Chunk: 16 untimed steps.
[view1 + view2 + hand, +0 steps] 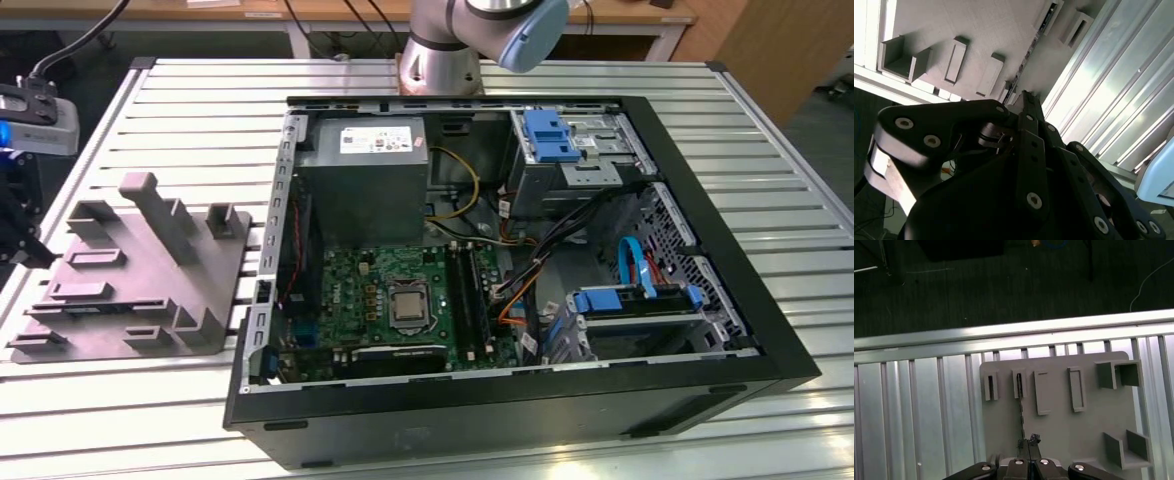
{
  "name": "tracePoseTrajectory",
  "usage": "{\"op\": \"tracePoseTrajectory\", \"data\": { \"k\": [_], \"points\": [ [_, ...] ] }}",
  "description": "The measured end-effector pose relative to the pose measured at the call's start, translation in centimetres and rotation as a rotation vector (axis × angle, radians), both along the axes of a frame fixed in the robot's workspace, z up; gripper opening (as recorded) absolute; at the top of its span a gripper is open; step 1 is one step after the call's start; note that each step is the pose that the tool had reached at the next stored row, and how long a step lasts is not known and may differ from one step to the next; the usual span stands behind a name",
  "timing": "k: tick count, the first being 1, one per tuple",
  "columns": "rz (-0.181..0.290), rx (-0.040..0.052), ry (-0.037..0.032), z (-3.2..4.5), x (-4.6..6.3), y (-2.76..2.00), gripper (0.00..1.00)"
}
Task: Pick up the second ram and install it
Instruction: 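Pick up the second ram and move it above second insertion slot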
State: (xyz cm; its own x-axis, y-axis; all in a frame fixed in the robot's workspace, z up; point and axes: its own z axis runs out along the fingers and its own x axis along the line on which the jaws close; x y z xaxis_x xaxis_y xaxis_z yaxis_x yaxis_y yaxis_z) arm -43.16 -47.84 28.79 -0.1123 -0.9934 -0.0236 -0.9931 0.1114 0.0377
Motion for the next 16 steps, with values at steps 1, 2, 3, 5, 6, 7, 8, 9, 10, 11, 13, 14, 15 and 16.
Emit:
{"op": "tracePoseTrajectory", "data": {
  "k": [1,2,3,5,6,7,8,9,10,11,13,14,15,16],
  "points": [
    [0.000,0.0000,-0.0028,-0.12,0.0,0.00,0.10],
    [0.001,0.0001,-0.0056,-0.25,0.0,0.00,0.10],
    [0.001,0.0001,-0.0081,-0.37,0.0,0.00,0.10],
    [0.003,0.0000,-0.0128,-0.60,0.0,0.00,0.10],
    [0.004,0.0000,-0.0147,-0.74,0.0,0.00,0.10],
    [0.004,0.0001,-0.0155,-0.90,0.0,0.00,0.10],
    [0.005,0.0000,-0.0157,-1.04,0.0,0.00,0.10],
    [0.006,0.0000,-0.0159,-1.21,0.0,0.00,0.10],
    [0.007,0.0000,-0.0159,-1.36,0.0,0.00,0.10],
    [0.008,0.0000,-0.0158,-1.54,0.0,0.00,0.10],
    [0.012,0.0001,-0.0159,-1.87,0.0,0.00,0.10],
    [0.014,0.0001,-0.0159,-2.03,0.0,0.00,0.10],
    [0.017,0.0001,-0.0159,-2.17,0.0,0.00,0.10],
    [0.020,0.0001,-0.0158,-2.30,0.0,0.00,0.10]
  ]
}}
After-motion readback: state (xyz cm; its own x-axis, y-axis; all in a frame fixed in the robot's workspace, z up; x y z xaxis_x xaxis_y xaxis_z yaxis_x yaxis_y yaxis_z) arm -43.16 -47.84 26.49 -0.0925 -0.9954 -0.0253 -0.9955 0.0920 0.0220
